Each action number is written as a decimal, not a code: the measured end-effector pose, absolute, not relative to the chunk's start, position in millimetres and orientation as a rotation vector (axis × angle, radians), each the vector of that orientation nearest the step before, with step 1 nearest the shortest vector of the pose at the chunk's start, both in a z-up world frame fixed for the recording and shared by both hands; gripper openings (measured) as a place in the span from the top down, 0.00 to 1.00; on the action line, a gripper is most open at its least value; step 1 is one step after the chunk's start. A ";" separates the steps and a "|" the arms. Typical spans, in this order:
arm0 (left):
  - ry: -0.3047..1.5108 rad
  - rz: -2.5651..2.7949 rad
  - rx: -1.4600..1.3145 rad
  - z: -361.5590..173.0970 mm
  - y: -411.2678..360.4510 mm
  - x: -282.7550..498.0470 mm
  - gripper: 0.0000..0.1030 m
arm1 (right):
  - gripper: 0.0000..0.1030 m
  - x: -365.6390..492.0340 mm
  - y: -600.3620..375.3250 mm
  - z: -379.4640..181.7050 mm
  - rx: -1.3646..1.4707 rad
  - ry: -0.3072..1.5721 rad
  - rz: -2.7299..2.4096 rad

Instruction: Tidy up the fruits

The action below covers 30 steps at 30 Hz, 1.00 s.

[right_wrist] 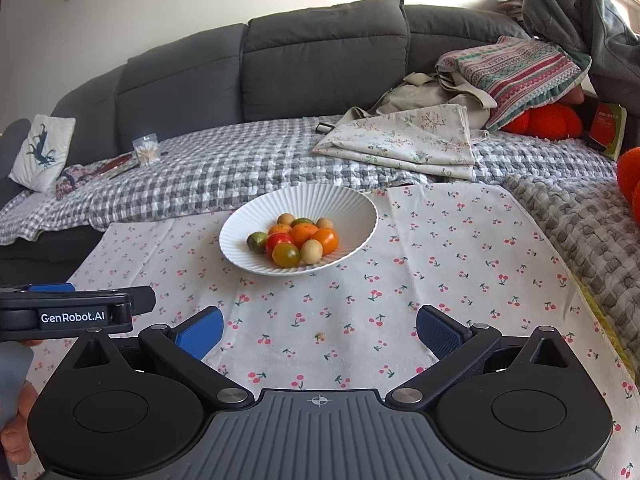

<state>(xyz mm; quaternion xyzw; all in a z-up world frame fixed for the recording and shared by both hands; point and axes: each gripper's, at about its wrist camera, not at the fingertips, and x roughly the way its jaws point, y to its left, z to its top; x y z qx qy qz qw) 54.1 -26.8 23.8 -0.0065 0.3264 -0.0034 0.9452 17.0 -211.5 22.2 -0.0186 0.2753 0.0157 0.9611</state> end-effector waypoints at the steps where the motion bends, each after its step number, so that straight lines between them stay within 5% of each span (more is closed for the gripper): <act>1: 0.666 -0.007 -0.013 23.5 -26.9 54.2 0.01 | 0.00 17.1 -211.4 22.1 -0.038 0.558 0.032; 30: 0.672 -0.024 0.003 21.2 -29.7 53.6 0.01 | 0.00 18.0 -209.0 18.7 -0.046 0.565 0.030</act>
